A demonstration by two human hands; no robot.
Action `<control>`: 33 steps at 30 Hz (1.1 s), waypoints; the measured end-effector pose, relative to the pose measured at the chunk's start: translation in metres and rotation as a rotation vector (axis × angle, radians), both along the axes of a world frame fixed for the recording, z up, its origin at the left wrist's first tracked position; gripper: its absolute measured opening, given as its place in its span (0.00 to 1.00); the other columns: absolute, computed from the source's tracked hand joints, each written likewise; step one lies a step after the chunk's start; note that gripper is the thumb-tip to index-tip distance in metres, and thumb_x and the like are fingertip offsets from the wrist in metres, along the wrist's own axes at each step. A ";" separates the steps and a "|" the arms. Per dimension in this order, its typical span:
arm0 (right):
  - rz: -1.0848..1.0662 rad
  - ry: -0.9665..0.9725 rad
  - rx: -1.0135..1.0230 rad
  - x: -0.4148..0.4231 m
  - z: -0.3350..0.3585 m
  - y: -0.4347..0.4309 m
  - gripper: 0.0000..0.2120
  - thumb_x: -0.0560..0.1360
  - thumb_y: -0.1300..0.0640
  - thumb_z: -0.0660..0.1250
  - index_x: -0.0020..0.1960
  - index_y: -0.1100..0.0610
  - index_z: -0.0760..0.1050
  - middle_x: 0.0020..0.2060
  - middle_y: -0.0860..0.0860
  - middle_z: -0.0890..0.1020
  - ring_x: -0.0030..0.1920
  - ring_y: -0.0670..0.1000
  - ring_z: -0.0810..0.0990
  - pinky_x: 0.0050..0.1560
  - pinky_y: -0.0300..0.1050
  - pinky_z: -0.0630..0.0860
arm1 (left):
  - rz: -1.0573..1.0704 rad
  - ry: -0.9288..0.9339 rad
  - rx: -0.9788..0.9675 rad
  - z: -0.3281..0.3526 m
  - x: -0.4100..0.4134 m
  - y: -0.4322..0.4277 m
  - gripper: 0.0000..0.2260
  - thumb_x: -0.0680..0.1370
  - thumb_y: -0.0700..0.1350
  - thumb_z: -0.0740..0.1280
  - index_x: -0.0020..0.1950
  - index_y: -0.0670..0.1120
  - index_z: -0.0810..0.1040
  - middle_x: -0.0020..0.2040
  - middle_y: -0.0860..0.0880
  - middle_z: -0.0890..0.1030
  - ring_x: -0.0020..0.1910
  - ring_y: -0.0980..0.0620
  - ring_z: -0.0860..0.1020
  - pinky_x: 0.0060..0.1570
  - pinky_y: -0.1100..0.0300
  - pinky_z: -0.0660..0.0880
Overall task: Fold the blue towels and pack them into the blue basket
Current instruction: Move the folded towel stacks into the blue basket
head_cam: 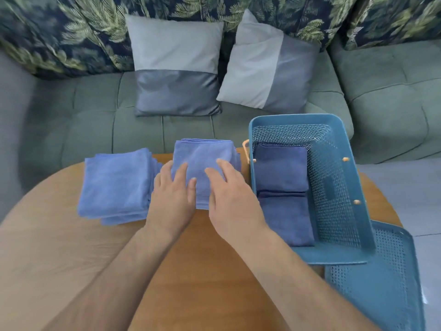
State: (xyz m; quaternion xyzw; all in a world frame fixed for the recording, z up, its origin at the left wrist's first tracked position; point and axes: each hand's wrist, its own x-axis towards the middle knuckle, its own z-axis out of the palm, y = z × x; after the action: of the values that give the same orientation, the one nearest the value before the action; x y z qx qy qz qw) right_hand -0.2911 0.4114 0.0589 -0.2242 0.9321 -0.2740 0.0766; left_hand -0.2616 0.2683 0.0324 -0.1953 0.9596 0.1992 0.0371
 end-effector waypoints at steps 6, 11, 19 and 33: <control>-0.133 -0.198 0.340 -0.015 -0.022 -0.025 0.19 0.83 0.55 0.62 0.72 0.54 0.63 0.80 0.60 0.50 0.69 0.59 0.69 0.58 0.52 0.74 | 0.051 -0.177 0.148 -0.023 -0.008 -0.015 0.25 0.83 0.54 0.60 0.79 0.49 0.62 0.72 0.39 0.67 0.68 0.36 0.70 0.65 0.45 0.69; -0.255 -0.297 0.288 -0.013 -0.021 -0.033 0.15 0.79 0.63 0.63 0.65 0.55 0.68 0.79 0.61 0.47 0.68 0.61 0.66 0.54 0.53 0.72 | 0.040 -0.048 0.144 -0.035 -0.005 -0.018 0.19 0.83 0.51 0.62 0.72 0.45 0.70 0.66 0.41 0.74 0.65 0.40 0.71 0.61 0.51 0.66; -0.266 -0.345 0.133 -0.006 -0.020 -0.033 0.31 0.75 0.63 0.64 0.76 0.46 0.65 0.65 0.57 0.62 0.64 0.60 0.66 0.62 0.52 0.69 | 0.126 0.060 0.348 -0.018 0.004 -0.024 0.13 0.80 0.43 0.66 0.65 0.47 0.77 0.60 0.47 0.79 0.62 0.48 0.75 0.64 0.57 0.67; -0.117 -0.045 0.185 0.040 0.024 0.035 0.38 0.69 0.61 0.64 0.78 0.48 0.64 0.74 0.55 0.63 0.60 0.60 0.71 0.54 0.55 0.69 | 0.078 0.075 0.776 0.056 0.051 0.020 0.26 0.74 0.41 0.68 0.67 0.63 0.75 0.64 0.58 0.73 0.38 0.51 0.76 0.45 0.64 0.76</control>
State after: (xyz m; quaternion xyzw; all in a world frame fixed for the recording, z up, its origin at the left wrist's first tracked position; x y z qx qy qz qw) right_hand -0.2510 0.4460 0.0825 -0.1550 0.9629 -0.1959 0.1017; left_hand -0.2109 0.2880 0.0883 -0.1958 0.8054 0.5556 0.0657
